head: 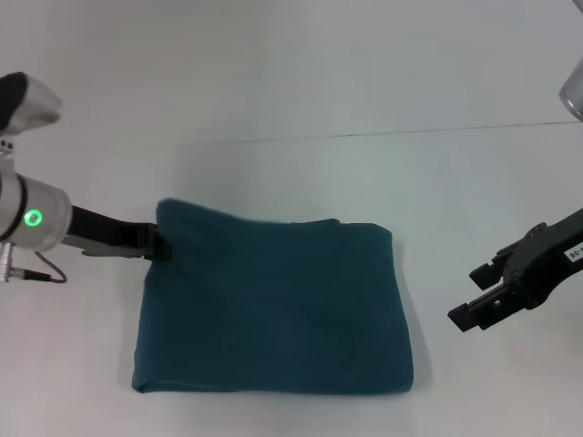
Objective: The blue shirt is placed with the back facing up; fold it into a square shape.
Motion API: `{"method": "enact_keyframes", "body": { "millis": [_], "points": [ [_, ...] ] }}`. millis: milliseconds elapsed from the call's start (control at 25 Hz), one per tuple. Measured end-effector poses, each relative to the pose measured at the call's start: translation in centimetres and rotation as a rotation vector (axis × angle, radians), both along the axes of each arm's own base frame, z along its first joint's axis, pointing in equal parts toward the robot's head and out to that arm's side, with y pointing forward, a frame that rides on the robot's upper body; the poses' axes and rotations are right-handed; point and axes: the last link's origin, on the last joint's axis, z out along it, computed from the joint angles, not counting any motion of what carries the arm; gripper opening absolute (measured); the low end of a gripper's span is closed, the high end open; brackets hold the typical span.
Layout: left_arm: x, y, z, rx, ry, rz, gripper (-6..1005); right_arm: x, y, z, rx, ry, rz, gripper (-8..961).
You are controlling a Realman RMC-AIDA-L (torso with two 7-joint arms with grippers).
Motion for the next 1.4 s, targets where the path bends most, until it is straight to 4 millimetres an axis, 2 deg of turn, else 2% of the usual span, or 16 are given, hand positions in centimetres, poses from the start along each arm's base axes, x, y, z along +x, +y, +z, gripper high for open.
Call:
{"method": "enact_keyframes", "body": {
  "millis": [200,320,520,560,600,680,800,960,1080,1320,1400],
  "points": [
    [-0.9,-0.6,0.3,0.004,-0.005,0.037,209,0.0,0.0,0.0,-0.001,0.0,0.001,807],
    [-1.4,-1.0,0.5,0.0,-0.005,0.052,328,0.0,0.0,0.0,-0.001,0.0,0.003,808],
    [-1.2,-1.8,2.7,0.041,-0.045,0.002,494,-0.1,0.0,0.0,-0.001,0.002,0.017,808],
    [-0.7,-2.6,3.6,0.036,-0.099,-0.068,518,-0.2,0.0,0.1,0.003,0.01,0.03,808],
    [-0.7,-2.6,3.6,0.036,-0.099,-0.068,542,-0.2,-0.1,0.1,0.004,0.018,0.04,808],
    [-0.1,-4.3,4.5,-0.016,-0.187,-0.205,589,-0.3,-0.1,0.1,0.007,0.03,0.053,809],
    [0.2,-6.7,4.8,-0.096,-0.293,-0.352,660,-0.6,-0.3,-0.2,0.002,0.077,0.101,809],
    [-0.7,-9.8,4.6,-0.143,-0.413,-0.49,781,-0.3,-0.9,-0.8,-0.007,0.121,0.148,809],
    [-1.8,-11.6,4.5,-0.134,-0.45,-0.542,878,0.5,-1.6,-1.0,0.0,0.176,0.179,811],
    [-3.7,-13.7,4.8,-0.099,-0.463,-0.569,952,2.2,-2.6,-0.7,0.036,0.287,0.22,819],
    [-3.8,-13.9,4.9,-0.1,-0.464,-0.58,952,2.7,-2.8,-1.2,0.019,0.3,0.216,864]
  ]
}}
